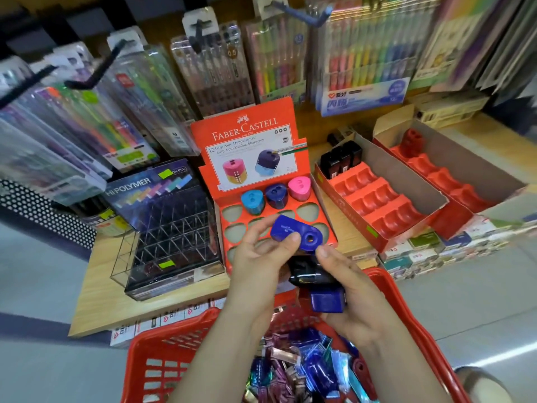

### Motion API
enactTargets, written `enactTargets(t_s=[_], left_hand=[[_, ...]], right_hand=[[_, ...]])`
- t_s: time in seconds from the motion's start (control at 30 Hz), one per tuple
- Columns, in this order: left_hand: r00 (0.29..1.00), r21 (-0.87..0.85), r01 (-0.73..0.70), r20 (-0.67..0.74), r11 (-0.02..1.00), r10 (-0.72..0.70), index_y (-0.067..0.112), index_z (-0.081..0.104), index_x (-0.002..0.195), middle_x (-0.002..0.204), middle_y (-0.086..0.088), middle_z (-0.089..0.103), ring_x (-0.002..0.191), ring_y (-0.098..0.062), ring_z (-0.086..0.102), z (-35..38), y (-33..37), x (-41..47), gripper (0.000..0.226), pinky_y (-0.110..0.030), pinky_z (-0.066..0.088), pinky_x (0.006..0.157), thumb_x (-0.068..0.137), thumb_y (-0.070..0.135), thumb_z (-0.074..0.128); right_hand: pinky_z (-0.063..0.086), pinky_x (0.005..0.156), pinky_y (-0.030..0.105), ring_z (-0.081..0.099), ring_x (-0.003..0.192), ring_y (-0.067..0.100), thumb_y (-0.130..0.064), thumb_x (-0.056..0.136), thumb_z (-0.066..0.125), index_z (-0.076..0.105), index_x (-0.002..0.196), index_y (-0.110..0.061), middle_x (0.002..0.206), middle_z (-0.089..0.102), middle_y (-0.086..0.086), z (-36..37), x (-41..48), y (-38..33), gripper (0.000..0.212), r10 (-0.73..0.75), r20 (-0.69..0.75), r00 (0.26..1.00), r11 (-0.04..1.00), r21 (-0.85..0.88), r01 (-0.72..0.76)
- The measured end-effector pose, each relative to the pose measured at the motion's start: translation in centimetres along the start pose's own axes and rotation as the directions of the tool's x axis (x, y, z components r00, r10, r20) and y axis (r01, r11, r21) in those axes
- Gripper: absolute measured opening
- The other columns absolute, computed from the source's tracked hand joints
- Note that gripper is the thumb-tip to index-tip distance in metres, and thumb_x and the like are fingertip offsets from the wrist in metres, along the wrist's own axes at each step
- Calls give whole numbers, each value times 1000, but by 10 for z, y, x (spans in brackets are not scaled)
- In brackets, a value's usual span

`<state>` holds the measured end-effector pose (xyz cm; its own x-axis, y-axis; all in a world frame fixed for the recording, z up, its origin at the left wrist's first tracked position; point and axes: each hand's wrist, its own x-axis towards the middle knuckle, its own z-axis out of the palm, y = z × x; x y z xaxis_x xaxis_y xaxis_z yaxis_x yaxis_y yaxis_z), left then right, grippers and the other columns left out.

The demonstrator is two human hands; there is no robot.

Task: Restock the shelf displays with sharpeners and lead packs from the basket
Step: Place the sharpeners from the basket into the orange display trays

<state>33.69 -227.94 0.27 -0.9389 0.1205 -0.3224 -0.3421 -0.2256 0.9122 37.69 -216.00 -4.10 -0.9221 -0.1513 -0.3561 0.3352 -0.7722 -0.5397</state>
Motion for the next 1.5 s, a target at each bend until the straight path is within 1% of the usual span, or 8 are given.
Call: enactTargets(t_s=[0.13, 0.27, 0.47, 0.6, 0.8, 1.0, 1.17, 1.5], left_hand=[[998, -131, -56, 35, 990, 61, 17, 52, 114, 98, -15, 71, 89, -26, 69, -6, 4, -1, 39, -33, 58, 77, 84, -7, 58], [984, 76, -116, 145, 990, 104, 19, 55, 103, 93, -4, 70, 84, -19, 70, -11, 11, 2, 39, -27, 55, 72, 86, -16, 51], [980, 264, -121, 184, 957, 73, 16, 57, 105, 102, -10, 68, 81, -14, 70, 3, 15, 6, 26, -21, 53, 66, 82, 23, 67], [994, 311, -101, 65, 945, 85, 20, 58, 102, 94, -10, 72, 78, -18, 70, 13, 13, 19, 30, -26, 52, 67, 78, 13, 75], [990, 219, -141, 33, 966, 137, 13, 67, 97, 88, -7, 74, 80, -21, 69, 45, 28, 48, 32, -25, 52, 68, 71, -4, 76], [930, 539, -358, 131, 763, 344, 21, 67, 91, 79, 0, 70, 69, -10, 62, 94, 30, 92, 28, -27, 52, 70, 70, 9, 82], [899, 715, -410, 214, 566, 381, 20, 69, 106, 74, 5, 65, 56, 2, 53, 127, 16, 128, 29, -14, 45, 61, 78, 12, 75], [871, 864, -449, 366, 228, 329, 17, 68, 113, 98, -3, 70, 90, -19, 65, 149, -2, 152, 42, -31, 51, 85, 74, 23, 80]], right_hand=[[53, 62, 33, 67, 80, 23, -35, 55, 91, 67, 119, -11, 107, 67, 14, -4, -7, -4, 72, -1, 4, 1000, 1000, 23, 1], [56, 64, 30, 68, 82, 23, -28, 78, 78, 66, 124, -24, 113, 70, 12, 2, -15, -20, 48, -18, 46, 999, 999, -34, 19], [56, 60, 32, 71, 85, 29, -12, 82, 65, 71, 114, -18, 109, 71, 20, 10, -16, -30, 32, -152, -71, 986, 967, -219, 133], [57, 70, 31, 71, 94, 31, -15, 79, 68, 70, 116, -26, 106, 73, 15, 8, -15, -40, 38, -229, -70, 971, 923, -331, 194], [50, 67, 36, 65, 82, 27, -36, 82, 64, 72, 108, -13, 101, 72, 12, -8, -13, -61, 36, -191, -279, 941, 981, -26, 191], [50, 70, 39, 60, 73, 28, -32, 63, 71, 71, 97, -6, 89, 65, 18, -11, -20, -87, 43, -178, -371, 911, 879, 357, 317], [53, 60, 36, 61, 81, 27, -26, 70, 68, 70, 103, -9, 98, 68, 17, -23, -25, -95, 38, -265, -456, 849, 846, 313, 432], [46, 88, 51, 63, 95, 32, -40, 72, 73, 75, 103, -16, 109, 69, 17, -38, -20, -92, 39, -284, -540, 792, 836, 265, 480]])
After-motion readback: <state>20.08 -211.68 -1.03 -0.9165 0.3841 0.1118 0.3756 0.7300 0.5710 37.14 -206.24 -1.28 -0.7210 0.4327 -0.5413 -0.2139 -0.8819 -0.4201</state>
